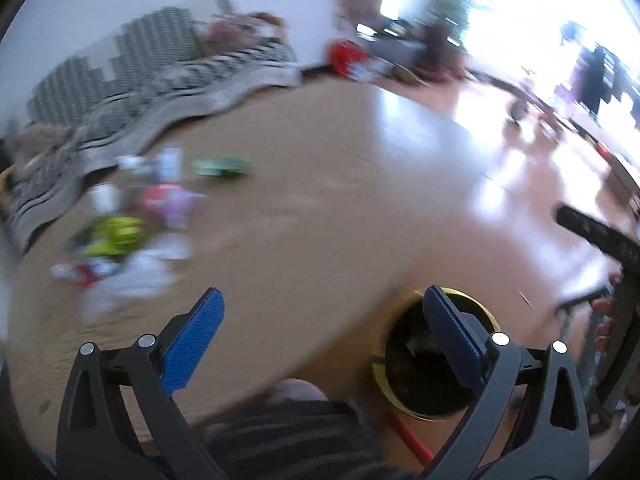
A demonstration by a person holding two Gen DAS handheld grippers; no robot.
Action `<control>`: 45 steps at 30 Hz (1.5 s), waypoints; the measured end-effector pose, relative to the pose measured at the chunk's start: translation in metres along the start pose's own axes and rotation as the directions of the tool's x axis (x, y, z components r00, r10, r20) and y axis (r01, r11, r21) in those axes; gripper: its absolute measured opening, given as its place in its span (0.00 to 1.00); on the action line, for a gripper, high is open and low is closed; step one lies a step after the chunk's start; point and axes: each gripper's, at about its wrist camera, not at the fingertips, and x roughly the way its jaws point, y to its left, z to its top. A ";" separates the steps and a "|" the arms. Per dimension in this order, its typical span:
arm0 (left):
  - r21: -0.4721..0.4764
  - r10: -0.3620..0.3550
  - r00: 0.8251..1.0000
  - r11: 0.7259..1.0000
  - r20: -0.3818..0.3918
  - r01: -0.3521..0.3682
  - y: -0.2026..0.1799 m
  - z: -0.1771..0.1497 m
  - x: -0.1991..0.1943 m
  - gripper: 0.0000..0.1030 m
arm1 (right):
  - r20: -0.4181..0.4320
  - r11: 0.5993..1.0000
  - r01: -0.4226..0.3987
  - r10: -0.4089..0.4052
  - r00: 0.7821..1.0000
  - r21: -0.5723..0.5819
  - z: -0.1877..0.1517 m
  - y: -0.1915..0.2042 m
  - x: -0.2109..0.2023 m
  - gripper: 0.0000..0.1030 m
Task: Collect trash
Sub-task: 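Carry the red packs with the left gripper to the bin while the right gripper drops the wrapper, then grasp the white barcode wrapper with the left gripper while the right gripper grasps the green tray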
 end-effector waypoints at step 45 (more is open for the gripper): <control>-0.447 0.245 0.919 0.816 -0.309 -0.368 0.390 -0.035 0.154 0.94 | -0.471 0.660 -0.416 0.105 0.876 -0.626 0.067 0.308 0.355 0.95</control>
